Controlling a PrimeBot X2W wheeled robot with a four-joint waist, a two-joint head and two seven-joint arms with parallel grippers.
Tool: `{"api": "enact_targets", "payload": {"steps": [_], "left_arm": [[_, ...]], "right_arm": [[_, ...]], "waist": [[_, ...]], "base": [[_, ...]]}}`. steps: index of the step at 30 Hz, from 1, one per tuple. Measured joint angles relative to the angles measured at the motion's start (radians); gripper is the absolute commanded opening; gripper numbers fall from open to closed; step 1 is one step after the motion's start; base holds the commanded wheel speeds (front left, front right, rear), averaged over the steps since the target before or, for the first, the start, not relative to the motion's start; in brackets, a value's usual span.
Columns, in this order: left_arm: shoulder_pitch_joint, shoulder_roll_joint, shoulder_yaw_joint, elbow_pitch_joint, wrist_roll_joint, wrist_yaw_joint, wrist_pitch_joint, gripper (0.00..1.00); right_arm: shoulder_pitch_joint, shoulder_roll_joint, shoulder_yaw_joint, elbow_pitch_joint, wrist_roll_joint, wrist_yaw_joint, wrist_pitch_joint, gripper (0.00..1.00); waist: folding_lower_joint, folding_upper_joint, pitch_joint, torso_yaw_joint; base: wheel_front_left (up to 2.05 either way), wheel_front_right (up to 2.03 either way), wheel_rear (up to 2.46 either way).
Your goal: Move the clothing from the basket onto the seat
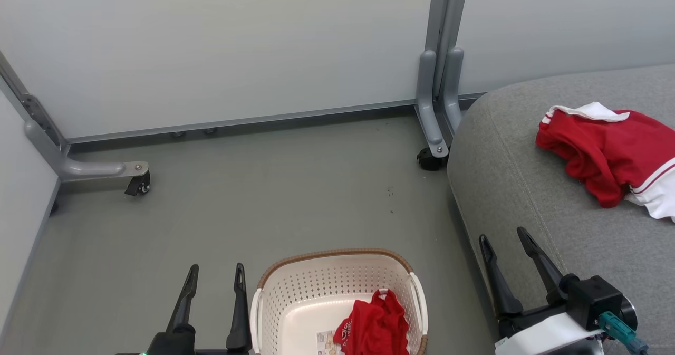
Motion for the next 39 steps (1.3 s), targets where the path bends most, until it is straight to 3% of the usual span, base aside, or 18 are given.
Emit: {"api": "enact_targets", "payload": {"steps": [22, 31, 39], "left_arm": [[-0.023, 0.000, -0.003, 0.048, 0.021, -0.015, 0.000, 1.00], [-0.128, 0.000, 0.010, 0.093, 0.039, -0.023, 0.000, 1.00], [-0.267, -0.001, 0.012, 0.197, 0.061, -0.062, 0.000, 1.00]], "right_arm": [[-0.006, -0.003, -0.013, -0.005, 0.008, 0.000, 0.000, 1.00], [-0.083, 0.002, -0.053, -0.026, 0.006, 0.000, 0.000, 1.00], [-0.184, 0.014, -0.093, -0.050, 0.013, 0.000, 0.000, 1.00]], "waist": [[0.0000, 0.0000, 0.055, -0.019], [0.0000, 0.0000, 0.162, -0.031], [0.0001, 0.0000, 0.296, -0.049]], "base": [[0.00, 0.00, 0.00], [0.00, 0.00, 0.00], [0.00, 0.00, 0.00]]}}
